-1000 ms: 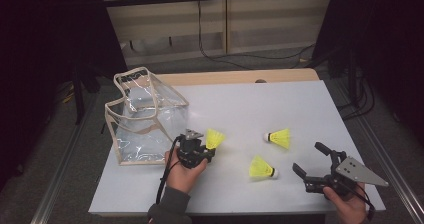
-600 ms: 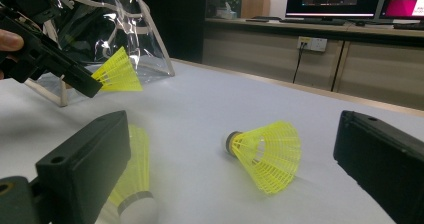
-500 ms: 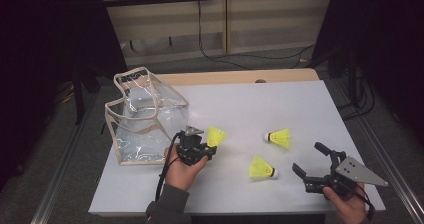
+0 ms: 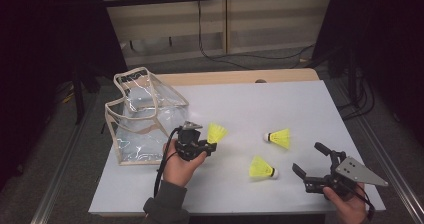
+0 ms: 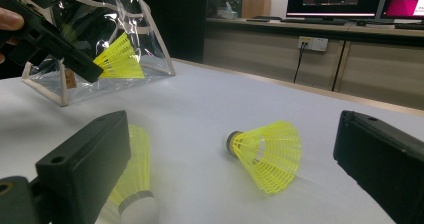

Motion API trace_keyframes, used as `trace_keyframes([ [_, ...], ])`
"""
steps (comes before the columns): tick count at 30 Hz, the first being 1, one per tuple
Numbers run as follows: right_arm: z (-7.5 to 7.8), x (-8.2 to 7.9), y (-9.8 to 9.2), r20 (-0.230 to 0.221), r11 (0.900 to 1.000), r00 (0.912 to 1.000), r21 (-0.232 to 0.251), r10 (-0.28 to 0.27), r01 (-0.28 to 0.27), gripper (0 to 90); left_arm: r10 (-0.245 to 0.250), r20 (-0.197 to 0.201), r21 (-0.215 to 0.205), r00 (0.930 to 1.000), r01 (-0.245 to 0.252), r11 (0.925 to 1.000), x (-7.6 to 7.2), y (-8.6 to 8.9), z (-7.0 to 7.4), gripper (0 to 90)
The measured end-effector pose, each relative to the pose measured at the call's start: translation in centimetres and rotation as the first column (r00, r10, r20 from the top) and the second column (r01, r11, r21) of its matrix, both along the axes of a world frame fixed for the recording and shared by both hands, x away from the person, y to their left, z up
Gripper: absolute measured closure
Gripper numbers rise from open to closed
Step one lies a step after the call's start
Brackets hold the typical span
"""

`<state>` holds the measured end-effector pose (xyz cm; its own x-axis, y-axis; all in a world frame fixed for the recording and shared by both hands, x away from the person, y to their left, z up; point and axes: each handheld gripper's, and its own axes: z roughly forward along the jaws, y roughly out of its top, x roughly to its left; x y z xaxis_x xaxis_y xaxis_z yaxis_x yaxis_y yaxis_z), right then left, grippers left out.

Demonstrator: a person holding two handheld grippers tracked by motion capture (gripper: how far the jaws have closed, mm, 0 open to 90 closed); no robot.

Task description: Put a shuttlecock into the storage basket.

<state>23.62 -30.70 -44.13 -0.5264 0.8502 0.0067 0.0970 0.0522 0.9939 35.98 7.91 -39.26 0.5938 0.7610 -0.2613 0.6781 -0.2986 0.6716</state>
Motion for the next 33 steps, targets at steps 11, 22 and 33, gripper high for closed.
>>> trace_keyframes([
  [11, 0.0, 0.0, 0.0, 0.001, 1.0, 1.0, -0.004, 0.002, -0.002, 1.6, -0.024, -0.01, -0.009, 0.9997, 0.024, 0.9997, 0.4, 0.2, 1.2, 64.7],
  [22, 0.0, 0.0, 0.0, 0.001, 1.0, 1.0, -0.003, 0.006, -0.006, 1.7, -0.07, -0.056, 0.002, 0.996, 0.07, 0.9975, 0.9, 0.7, 2.6, 64.7],
  [33, 0.0, -0.1, 0.1, 0.001, 1.0, 1.0, -0.007, 0.008, -0.008, 1.7, -0.078, -0.066, 0.033, 0.9947, 0.081, 0.9962, 1.4, 1.5, 4.3, 64.7],
])
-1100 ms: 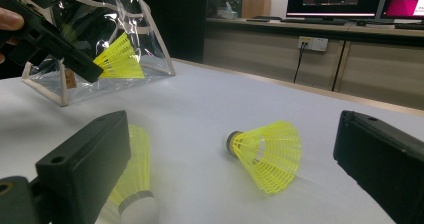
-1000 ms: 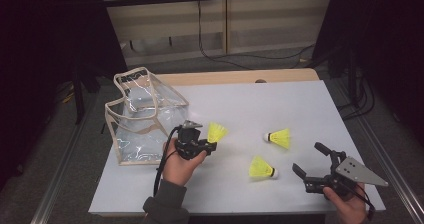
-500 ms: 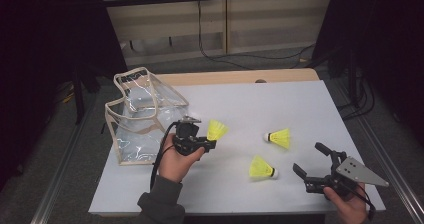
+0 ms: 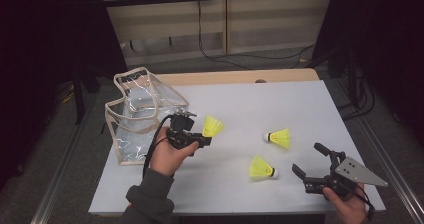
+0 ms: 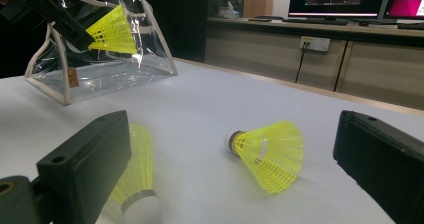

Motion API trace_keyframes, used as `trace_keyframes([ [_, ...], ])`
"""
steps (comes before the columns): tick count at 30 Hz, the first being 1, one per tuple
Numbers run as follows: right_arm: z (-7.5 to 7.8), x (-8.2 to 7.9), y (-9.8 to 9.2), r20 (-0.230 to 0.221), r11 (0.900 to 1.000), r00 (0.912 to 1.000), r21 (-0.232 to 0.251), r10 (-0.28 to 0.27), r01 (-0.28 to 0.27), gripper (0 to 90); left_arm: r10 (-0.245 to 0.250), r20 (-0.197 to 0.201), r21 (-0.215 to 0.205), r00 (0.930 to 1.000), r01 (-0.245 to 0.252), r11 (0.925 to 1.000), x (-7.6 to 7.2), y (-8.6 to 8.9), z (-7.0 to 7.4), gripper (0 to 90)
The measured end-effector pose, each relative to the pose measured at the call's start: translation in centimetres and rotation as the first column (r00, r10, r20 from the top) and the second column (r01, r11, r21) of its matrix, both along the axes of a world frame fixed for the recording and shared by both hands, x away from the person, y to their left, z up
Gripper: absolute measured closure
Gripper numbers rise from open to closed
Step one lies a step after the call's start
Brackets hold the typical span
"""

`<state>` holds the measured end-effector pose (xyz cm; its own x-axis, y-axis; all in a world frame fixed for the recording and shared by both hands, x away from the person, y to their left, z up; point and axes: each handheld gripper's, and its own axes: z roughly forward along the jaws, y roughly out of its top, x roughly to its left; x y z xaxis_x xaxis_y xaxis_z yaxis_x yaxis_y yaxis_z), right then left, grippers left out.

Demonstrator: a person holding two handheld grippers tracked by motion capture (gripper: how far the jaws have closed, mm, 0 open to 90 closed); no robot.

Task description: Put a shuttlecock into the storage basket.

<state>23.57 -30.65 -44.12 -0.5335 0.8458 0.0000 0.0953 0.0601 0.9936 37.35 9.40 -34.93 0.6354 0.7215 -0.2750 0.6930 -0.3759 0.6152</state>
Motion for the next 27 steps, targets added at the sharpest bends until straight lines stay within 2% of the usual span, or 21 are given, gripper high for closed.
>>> trace_keyframes([
  [12, 0.0, 0.0, 0.1, -0.001, 1.0, 1.0, 0.0, 0.004, -0.004, 1.7, -0.021, -0.009, 0.01, 0.9997, 0.022, 0.9997, 0.4, 0.4, 1.6, 64.7],
  [15, -0.1, 0.0, 0.0, -0.003, 1.0, 1.0, -0.002, 0.001, -0.001, 1.8, -0.039, -0.026, -0.014, 0.9989, 0.039, 0.9992, 0.6, 0.4, 1.9, 64.7],
  [25, -0.1, 0.0, 0.1, -0.001, 1.0, 1.0, -0.003, 0.008, -0.008, 1.8, -0.055, -0.008, 0.026, 0.9984, 0.056, 0.9981, 0.9, 0.3, 3.4, 64.7],
  [27, -0.1, 0.0, 0.1, 0.0, 1.0, 1.0, -0.007, 0.008, -0.008, 1.8, -0.056, -0.011, 0.021, 0.9983, 0.057, 0.9982, 0.9, 0.3, 3.7, 64.7],
])
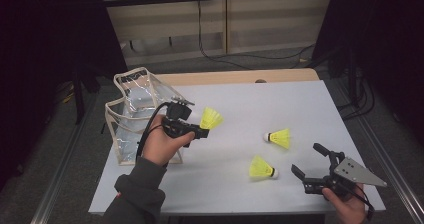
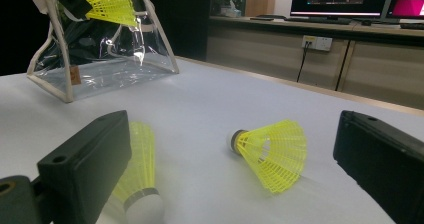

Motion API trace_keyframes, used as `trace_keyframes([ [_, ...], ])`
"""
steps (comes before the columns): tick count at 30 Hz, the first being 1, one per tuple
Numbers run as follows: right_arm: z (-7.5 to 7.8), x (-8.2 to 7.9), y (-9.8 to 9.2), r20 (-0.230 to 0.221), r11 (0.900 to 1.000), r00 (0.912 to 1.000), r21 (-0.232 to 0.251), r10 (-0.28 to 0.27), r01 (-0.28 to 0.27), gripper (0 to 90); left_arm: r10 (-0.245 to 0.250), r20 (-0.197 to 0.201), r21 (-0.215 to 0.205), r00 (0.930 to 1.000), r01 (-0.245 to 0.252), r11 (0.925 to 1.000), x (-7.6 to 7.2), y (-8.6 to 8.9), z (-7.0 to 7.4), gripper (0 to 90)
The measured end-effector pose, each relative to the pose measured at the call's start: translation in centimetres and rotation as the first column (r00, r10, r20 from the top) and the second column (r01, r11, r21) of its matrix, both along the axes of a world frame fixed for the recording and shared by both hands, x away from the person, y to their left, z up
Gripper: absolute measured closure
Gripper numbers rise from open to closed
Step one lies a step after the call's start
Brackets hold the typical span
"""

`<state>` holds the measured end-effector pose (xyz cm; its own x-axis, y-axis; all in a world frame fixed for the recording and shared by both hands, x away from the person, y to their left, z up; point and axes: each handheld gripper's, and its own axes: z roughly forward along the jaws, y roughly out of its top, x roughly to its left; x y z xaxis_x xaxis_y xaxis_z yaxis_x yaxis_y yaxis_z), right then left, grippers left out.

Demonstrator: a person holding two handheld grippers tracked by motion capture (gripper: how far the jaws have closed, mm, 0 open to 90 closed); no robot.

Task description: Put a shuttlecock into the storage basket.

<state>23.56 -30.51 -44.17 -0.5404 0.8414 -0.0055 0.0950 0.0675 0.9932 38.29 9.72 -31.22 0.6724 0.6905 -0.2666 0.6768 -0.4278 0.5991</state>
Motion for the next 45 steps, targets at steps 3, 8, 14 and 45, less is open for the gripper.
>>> trace_keyframes([
  [3, 0.0, 0.0, 0.0, 0.0, 1.0, 1.0, 0.003, -0.001, 0.001, 1.8, -0.001, -0.009, -0.016, 1.0, 0.001, 0.9999, 0.2, 0.3, 0.4, 64.7],
  [8, 0.0, 0.0, 0.0, -0.003, 1.0, 1.0, 0.0, 0.001, -0.001, 1.8, 0.001, -0.012, -0.015, 0.9999, -0.001, 0.9999, 0.5, 0.6, 1.2, 64.7],
  [14, 0.0, 0.0, 0.0, -0.002, 1.0, 1.0, -0.001, 0.0, 0.0, 1.8, 0.0, -0.009, -0.002, 1.0, 0.0, 1.0, 0.7, 0.6, 2.0, 64.7],
  [45, 0.0, 0.0, 0.0, 0.0, 1.0, 1.0, 0.003, -0.001, 0.001, 1.8, 0.01, -0.038, 0.053, 0.9992, -0.008, 0.9986, 2.1, 1.3, 5.2, 64.7],
])
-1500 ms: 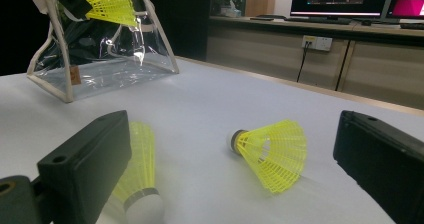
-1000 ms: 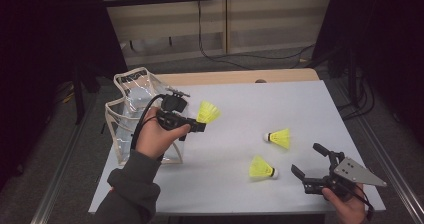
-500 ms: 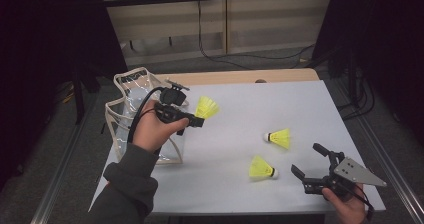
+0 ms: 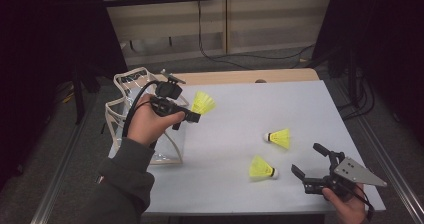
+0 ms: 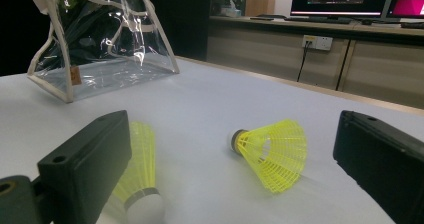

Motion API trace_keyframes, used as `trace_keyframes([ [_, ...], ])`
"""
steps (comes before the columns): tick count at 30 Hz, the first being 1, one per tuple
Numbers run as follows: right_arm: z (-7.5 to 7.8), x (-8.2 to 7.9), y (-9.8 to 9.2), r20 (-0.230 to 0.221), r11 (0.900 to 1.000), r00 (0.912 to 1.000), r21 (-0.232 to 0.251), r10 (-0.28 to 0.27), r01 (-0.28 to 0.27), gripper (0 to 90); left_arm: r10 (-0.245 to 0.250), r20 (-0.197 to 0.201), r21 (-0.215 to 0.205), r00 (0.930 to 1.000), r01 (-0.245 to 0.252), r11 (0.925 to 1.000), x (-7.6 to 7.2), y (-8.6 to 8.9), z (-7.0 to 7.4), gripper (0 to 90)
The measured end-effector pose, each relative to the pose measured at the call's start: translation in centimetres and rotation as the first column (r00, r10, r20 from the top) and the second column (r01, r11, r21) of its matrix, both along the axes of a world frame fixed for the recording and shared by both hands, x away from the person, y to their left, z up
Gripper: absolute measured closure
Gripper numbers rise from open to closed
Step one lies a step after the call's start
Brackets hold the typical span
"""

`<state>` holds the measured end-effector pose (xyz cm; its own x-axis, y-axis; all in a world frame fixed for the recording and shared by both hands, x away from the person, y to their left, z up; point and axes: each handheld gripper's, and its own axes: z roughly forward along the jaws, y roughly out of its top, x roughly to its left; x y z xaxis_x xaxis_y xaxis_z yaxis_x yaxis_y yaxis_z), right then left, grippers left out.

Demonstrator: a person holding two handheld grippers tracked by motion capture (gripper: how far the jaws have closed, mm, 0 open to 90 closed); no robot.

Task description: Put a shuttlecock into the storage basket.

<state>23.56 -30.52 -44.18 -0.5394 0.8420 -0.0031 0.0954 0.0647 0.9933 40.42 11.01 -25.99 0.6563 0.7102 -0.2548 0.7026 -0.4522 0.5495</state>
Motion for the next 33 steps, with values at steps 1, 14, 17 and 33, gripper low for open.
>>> trace_keyframes([
  [1, 0.0, 0.0, 0.0, 0.0, 1.0, 1.0, 0.0, 0.0, 0.0, 1.8, 0.001, -0.003, 0.002, 1.0, -0.001, 1.0, 0.0, 0.1, 0.1, 64.7],
  [14, 0.0, -0.1, 0.0, 0.0, 1.0, 1.0, -0.001, 0.001, -0.001, 1.8, 0.024, -0.01, 0.023, 0.9997, -0.024, 0.9995, 0.7, 0.6, 0.9, 64.7],
  [17, 0.1, -0.1, 0.0, -0.001, 1.0, 1.0, -0.001, 0.001, -0.001, 1.8, 0.033, -0.011, 0.026, 0.9994, -0.033, 0.9991, 0.9, 0.7, 1.2, 64.7],
  [33, 0.1, -0.1, 0.0, 0.0, 1.0, 1.0, 0.001, 0.0, 0.0, 1.8, 0.062, -0.013, 0.034, 0.998, -0.061, 0.9975, 1.5, 1.7, 2.4, 64.7],
])
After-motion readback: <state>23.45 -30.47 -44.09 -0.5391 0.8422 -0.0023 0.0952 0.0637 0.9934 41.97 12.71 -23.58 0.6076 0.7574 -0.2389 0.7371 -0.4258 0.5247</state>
